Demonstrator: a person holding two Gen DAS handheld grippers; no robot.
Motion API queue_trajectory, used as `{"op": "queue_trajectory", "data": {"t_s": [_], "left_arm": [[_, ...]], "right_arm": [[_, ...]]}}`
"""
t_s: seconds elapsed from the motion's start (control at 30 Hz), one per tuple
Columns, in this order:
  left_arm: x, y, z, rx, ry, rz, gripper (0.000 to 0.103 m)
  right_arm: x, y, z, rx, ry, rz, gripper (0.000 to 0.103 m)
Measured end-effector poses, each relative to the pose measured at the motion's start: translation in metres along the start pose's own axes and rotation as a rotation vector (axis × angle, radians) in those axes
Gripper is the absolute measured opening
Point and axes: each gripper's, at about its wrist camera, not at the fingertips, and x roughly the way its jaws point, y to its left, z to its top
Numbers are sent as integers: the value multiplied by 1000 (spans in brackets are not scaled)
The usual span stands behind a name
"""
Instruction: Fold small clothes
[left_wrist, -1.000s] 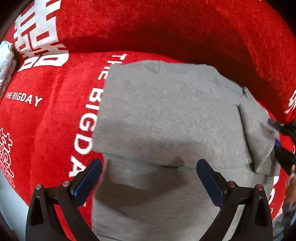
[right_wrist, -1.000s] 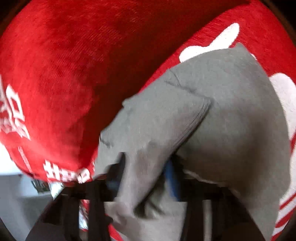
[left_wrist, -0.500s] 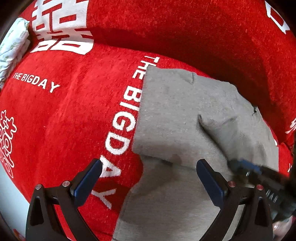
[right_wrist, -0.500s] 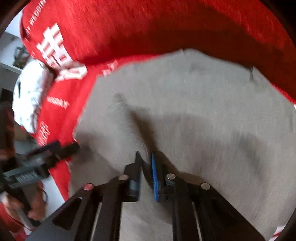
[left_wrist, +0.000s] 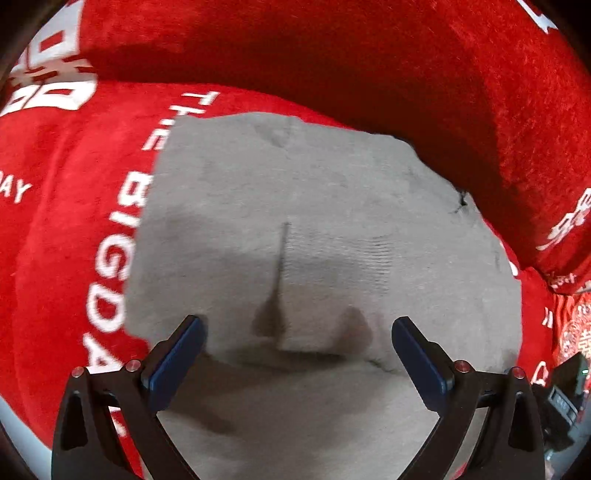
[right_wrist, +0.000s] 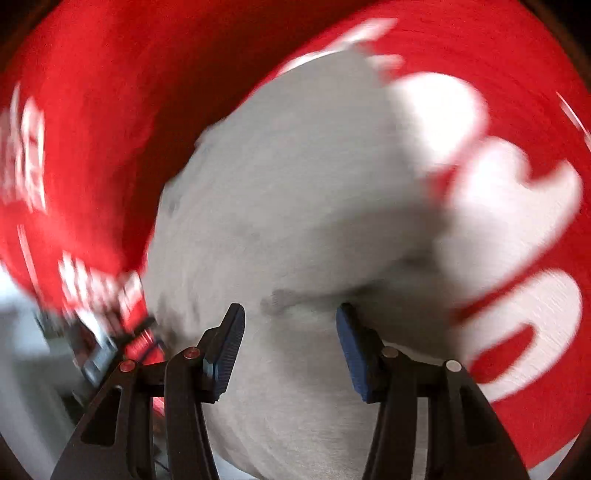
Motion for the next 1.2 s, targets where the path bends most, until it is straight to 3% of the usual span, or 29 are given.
{"op": "queue_trajectory", "data": {"t_s": [0.03, 0.07, 0.1, 0.13, 0.2, 0.23, 0.27, 0.3, 0.4, 0.53, 0.57, 0.73, 0.8, 0.9, 1.0, 1.2], "left_arm": [[1, -4, 1, 6, 8, -13, 81], [3, -8, 2, 14, 22, -22, 56], [6, -12, 4, 27, 38, -26, 41], [7, -14, 6, 38, 46, -35, 6], [0, -17, 11, 40, 27, -58, 7], [-8, -18, 14, 52, -7, -65, 7], [-13, -19, 15, 60, -28, -68, 7], [-18, -19, 16, 68, -44, -68, 7], [-15, -15, 14, 88, -30, -53, 7], [8, -9, -1, 106, 13, -9, 8], [7, -7, -4, 100, 5, -17, 8], [-3, 2, -12, 66, -5, 11, 8], [-11, 2, -13, 81, -12, 50, 8], [-23, 0, -11, 115, -43, 140, 8], [-32, -3, -9, 124, -68, 135, 8], [-20, -29, 3, 146, -66, 126, 8]], "right_arm": [[-3, -10, 1, 53, -21, 33, 56], [-7, -18, 3, 88, -37, 56, 56], [-9, -27, 5, 131, -57, 86, 56], [-10, -32, 7, 162, -72, 103, 56], [-13, -37, 13, 196, -92, 122, 54], [-12, -34, 15, 198, -104, 129, 46], [-14, -32, 17, 185, -116, 126, 13], [-15, -28, 19, 162, -121, 113, 7], [-35, -33, 34, 96, -131, 82, 7], [-20, -35, 38, -12, -89, -42, 6], [-17, -39, 38, -24, -83, -34, 4], [-24, -35, 38, -76, -36, -56, 12], [-29, -26, 35, -112, 4, -77, 22], [-54, -16, 27, -189, 3, -39, 44], [-71, -14, 37, -186, -69, -14, 48], [-45, -44, 99, 22, -114, 34, 48]]}}
